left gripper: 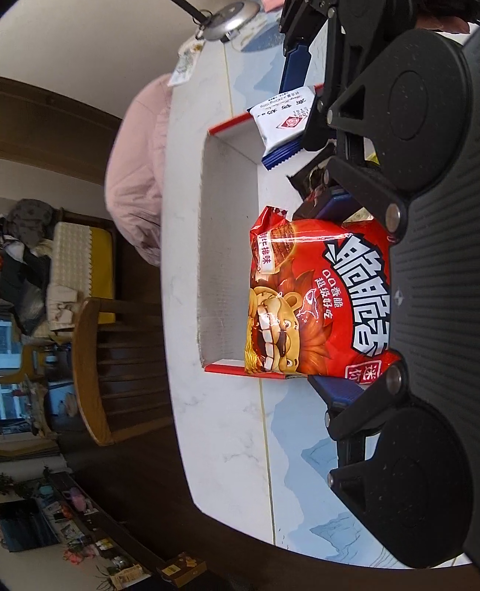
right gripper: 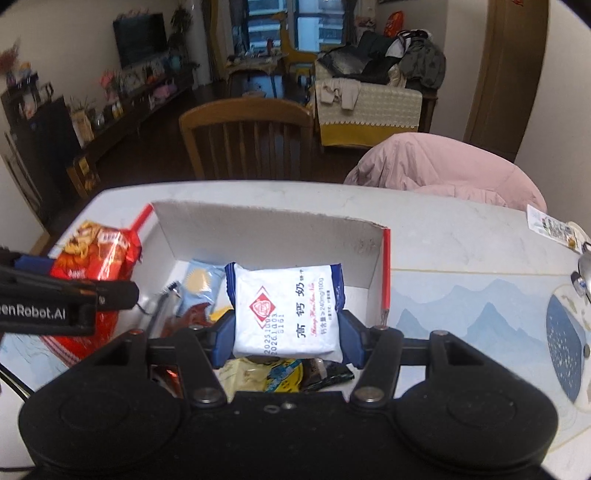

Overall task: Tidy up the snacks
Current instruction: 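Open the left tool over the box while the right tool releases the biscuit packet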

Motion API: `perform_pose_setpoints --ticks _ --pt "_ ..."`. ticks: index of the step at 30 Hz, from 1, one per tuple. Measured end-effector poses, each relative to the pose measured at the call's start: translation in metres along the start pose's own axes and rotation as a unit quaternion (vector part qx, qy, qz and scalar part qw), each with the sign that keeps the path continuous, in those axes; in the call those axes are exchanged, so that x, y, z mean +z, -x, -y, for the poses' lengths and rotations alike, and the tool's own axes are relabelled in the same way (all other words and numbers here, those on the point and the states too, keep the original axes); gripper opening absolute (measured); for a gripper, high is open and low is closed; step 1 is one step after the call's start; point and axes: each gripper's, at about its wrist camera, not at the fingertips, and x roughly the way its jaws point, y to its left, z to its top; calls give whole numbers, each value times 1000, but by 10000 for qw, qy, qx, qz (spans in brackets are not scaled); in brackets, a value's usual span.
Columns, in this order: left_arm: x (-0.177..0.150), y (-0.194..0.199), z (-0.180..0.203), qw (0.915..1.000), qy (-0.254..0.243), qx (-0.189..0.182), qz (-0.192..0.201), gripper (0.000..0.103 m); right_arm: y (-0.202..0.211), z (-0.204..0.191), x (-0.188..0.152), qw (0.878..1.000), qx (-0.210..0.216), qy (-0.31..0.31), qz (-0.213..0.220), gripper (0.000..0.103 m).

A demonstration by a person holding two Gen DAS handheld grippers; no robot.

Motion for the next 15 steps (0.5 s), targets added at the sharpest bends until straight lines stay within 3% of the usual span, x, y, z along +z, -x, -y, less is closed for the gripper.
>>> perform_pose_setpoints --ticks 15 --pt "4 -67 9 9968 -179 137 -770 84 -55 -7 -10 9974 84 429 -577 57"
